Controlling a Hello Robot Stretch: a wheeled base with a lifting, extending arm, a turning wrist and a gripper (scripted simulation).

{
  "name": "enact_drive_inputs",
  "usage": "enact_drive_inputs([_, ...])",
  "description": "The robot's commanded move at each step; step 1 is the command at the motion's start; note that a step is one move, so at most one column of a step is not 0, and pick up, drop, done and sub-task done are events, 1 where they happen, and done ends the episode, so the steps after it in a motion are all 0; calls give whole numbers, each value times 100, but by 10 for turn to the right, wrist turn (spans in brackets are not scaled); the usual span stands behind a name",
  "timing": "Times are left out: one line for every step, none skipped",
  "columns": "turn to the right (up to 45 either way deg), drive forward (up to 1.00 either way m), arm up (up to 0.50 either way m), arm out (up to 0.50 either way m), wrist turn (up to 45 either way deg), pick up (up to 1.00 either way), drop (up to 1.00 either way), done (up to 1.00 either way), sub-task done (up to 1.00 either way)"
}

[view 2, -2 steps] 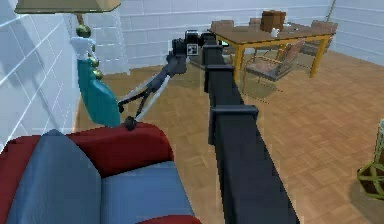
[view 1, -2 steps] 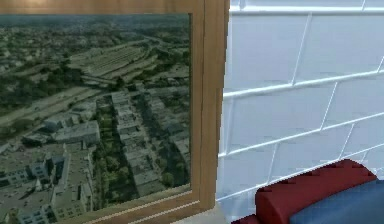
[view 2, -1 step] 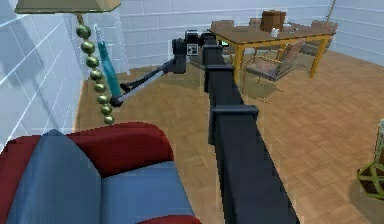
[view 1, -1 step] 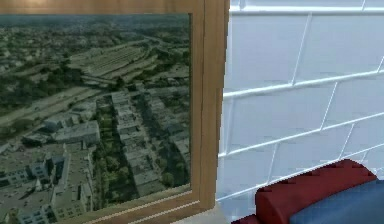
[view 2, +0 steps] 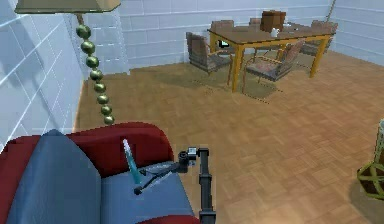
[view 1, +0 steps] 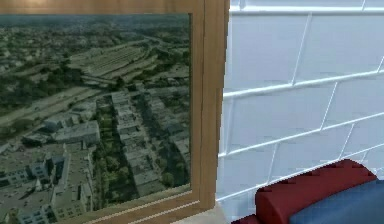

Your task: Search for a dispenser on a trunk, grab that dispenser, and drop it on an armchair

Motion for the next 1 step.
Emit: enact_drive_inputs([0,0,-32,0,0,0,0,0,0])
